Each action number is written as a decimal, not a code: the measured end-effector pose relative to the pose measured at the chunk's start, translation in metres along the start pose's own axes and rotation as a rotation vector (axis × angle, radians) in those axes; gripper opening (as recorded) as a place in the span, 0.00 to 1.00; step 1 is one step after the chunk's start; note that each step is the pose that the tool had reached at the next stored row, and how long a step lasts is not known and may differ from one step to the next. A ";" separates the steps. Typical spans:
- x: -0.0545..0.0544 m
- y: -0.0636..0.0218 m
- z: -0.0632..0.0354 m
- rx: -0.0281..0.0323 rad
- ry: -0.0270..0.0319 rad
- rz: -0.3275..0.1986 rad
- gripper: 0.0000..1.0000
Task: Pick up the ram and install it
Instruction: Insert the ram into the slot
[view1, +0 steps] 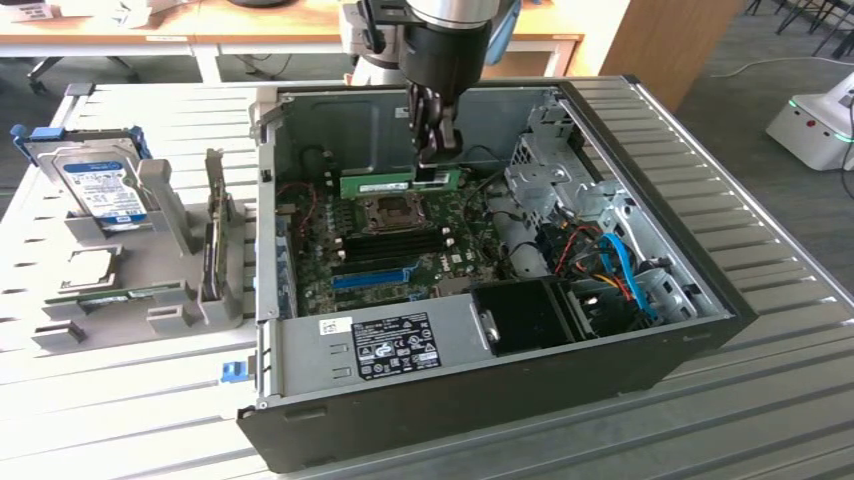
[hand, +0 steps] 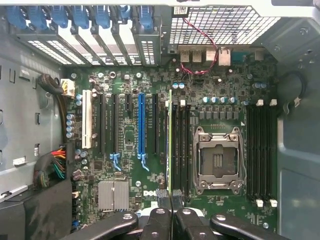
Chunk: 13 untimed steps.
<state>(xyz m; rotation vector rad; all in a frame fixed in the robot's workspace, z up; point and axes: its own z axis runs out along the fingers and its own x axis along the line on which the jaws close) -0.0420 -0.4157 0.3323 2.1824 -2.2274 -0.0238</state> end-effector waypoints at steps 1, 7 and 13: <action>0.000 0.0000 0.0007 0.0000 0.0000 0.000 0.12; 0.000 -0.0002 0.0065 0.0001 -0.0001 0.000 0.12; 0.000 -0.0003 0.0127 0.0000 -0.0001 0.000 0.12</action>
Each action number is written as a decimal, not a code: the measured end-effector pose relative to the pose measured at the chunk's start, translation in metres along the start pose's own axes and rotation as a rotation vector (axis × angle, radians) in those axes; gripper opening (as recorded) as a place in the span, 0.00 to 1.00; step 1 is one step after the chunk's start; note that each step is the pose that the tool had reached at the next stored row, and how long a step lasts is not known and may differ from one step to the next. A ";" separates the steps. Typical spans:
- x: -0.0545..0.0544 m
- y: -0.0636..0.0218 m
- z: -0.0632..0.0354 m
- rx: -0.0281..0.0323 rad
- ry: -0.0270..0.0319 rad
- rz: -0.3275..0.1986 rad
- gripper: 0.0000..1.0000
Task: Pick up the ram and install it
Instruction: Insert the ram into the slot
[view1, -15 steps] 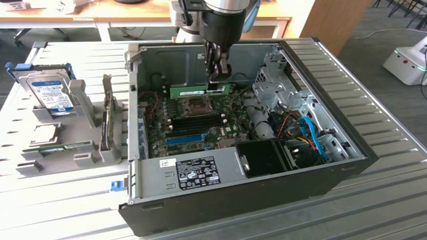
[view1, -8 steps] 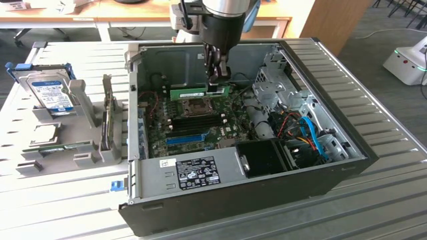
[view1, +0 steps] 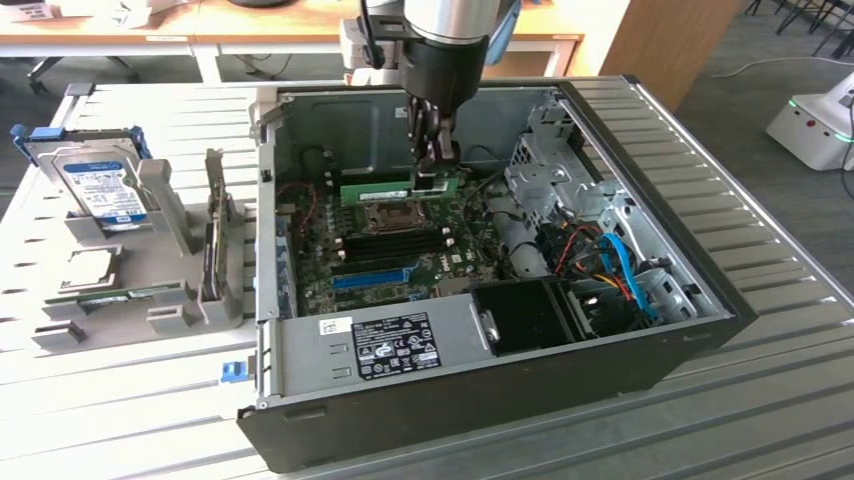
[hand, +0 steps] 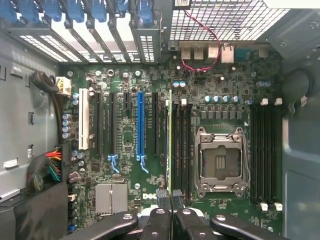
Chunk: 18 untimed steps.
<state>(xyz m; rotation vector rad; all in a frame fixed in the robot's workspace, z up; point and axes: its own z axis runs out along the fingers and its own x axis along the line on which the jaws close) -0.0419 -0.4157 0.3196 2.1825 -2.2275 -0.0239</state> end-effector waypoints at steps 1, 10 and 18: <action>0.000 0.0000 0.0009 0.0000 0.0000 0.000 0.12; 0.000 -0.0002 0.0085 0.0000 0.0001 0.000 0.12; 0.000 -0.0004 0.0136 -0.0001 0.0002 0.000 0.12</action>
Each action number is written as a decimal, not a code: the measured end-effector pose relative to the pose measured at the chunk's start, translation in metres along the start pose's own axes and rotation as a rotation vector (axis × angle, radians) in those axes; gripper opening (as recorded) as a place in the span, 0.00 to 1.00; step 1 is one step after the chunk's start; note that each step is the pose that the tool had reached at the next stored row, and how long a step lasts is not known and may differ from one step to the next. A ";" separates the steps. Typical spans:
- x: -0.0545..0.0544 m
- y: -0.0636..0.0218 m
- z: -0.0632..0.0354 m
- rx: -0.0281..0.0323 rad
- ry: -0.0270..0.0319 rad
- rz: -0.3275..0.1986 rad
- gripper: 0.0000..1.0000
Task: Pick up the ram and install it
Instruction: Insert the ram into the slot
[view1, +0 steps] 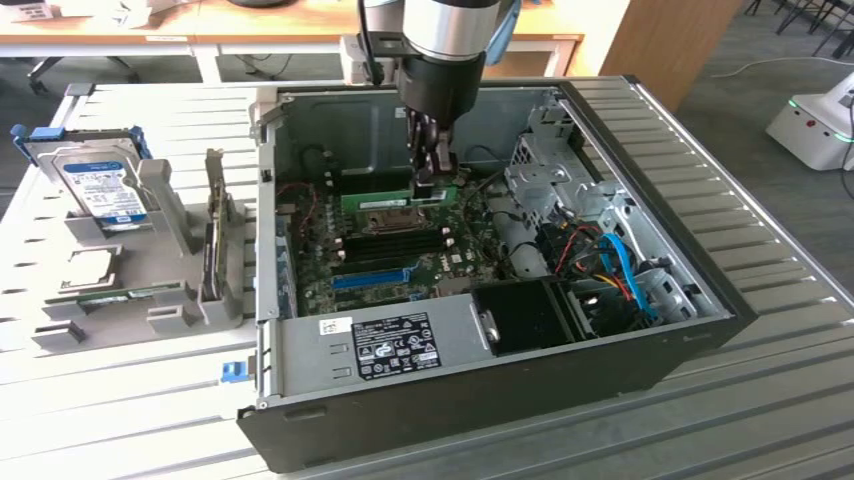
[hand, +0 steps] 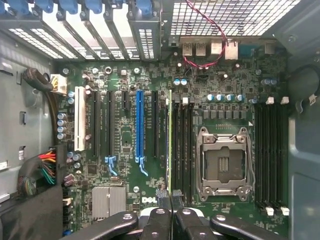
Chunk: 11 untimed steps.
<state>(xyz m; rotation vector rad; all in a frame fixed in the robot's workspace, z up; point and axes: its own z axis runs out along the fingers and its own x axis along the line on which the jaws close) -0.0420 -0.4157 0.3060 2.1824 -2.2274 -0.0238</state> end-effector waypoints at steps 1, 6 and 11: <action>0.000 0.0000 0.0006 0.0000 -0.0001 0.000 0.12; 0.000 -0.0001 0.0035 0.0001 -0.0001 0.000 0.12; 0.000 -0.0002 0.0066 0.0000 -0.0001 0.000 0.12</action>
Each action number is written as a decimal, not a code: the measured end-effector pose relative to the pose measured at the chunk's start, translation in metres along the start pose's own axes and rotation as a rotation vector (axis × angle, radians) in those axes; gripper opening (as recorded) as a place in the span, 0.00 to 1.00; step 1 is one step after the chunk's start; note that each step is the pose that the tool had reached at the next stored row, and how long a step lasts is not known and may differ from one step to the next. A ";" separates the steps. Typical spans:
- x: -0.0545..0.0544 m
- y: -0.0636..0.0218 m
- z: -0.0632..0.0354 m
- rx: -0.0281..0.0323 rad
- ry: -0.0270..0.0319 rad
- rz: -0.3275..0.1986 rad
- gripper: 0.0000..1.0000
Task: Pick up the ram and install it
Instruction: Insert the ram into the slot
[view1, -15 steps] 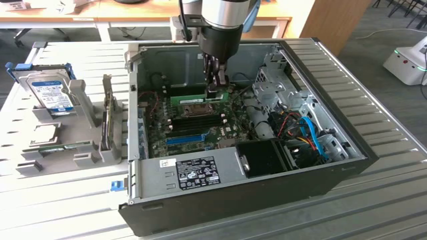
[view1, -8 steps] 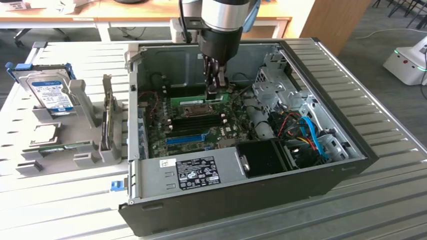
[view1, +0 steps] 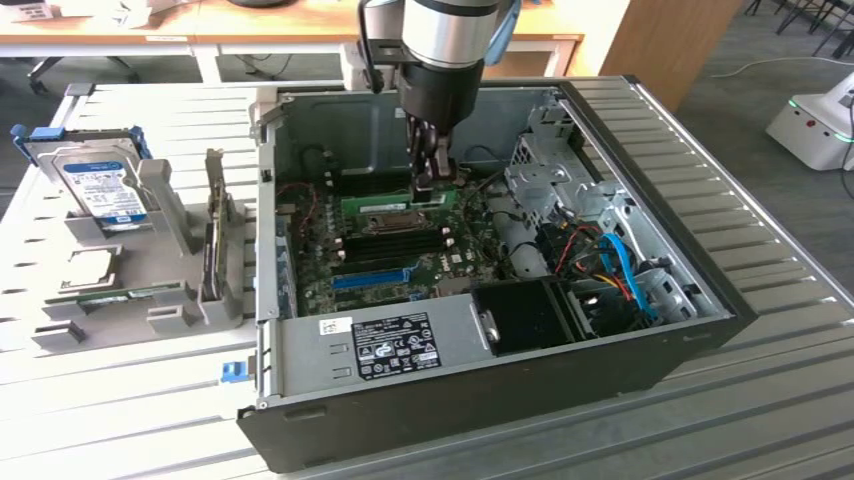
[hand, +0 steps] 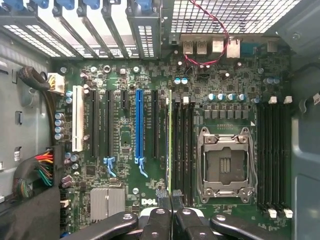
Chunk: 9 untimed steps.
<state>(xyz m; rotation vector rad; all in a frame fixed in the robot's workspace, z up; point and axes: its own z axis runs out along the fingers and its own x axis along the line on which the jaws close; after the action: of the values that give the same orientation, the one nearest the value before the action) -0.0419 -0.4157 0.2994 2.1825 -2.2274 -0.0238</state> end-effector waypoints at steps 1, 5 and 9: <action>0.000 0.0000 0.0008 0.0001 0.0000 0.000 0.12; 0.000 -0.0001 0.0041 0.0000 -0.0001 0.000 0.12; 0.000 -0.0002 0.0071 0.0000 0.0000 0.000 0.12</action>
<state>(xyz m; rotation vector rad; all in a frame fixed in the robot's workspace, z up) -0.0420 -0.4157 0.2922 2.1825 -2.2275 -0.0239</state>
